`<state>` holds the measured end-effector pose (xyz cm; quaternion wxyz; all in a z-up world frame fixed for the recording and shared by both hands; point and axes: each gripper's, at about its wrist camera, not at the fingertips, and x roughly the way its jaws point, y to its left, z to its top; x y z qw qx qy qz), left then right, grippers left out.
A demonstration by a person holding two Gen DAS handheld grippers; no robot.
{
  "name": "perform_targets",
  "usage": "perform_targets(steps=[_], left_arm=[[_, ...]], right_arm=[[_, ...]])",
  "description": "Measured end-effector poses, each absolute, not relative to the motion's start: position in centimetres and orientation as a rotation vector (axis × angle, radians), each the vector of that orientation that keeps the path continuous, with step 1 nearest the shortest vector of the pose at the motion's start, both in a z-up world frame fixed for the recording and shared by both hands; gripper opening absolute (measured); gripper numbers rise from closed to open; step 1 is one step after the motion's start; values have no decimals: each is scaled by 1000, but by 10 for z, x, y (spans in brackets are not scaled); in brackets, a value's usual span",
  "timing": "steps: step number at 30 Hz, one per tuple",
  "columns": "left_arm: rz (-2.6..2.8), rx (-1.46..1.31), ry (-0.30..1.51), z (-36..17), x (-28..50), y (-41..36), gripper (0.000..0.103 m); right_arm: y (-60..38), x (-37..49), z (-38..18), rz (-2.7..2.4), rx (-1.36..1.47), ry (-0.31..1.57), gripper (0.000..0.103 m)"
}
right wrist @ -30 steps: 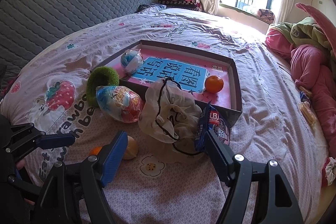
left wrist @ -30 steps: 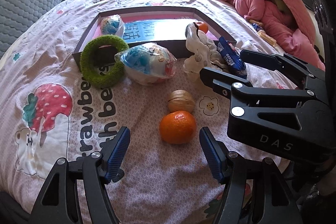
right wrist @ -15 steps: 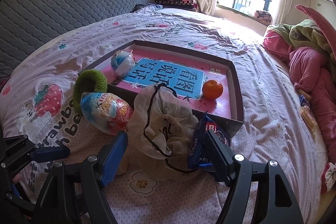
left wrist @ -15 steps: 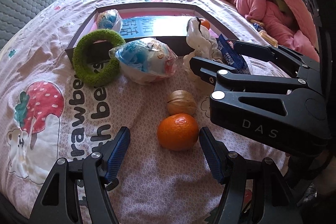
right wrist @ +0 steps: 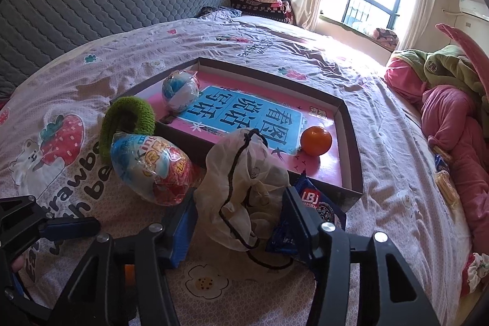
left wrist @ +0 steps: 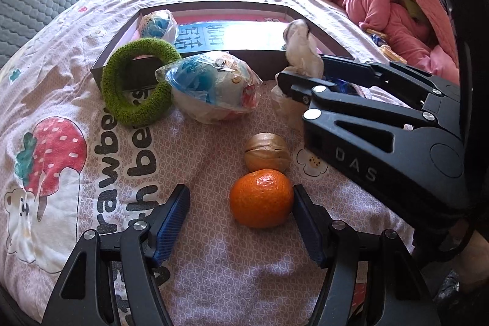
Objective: Organize objects
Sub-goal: 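Move the right tool toward the white plastic bag while the left tool approaches the second mandarin, then close the right tool on the white plastic bag while the left tool grasps the second mandarin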
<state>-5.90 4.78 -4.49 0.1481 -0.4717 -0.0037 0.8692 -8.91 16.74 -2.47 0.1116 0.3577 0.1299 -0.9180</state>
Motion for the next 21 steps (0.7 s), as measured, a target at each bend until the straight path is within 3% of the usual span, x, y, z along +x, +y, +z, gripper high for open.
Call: perform_targets(steps=[3, 6, 9, 21], left_arm=[[2495, -1341, -20, -44, -59, 48, 58], [2488, -1333, -22, -44, -58, 48, 54], [2474, -1316, -36, -42, -57, 47, 40], [2512, -1294, -47, -32, -53, 41, 39]], right_arm=[[169, -90, -25, -2665, 1060, 339, 28], [169, -90, -26, -2644, 1061, 328, 23], [171, -90, -25, -2637, 1061, 290, 20], [184, -84, -16, -2625, 1018, 175, 15]])
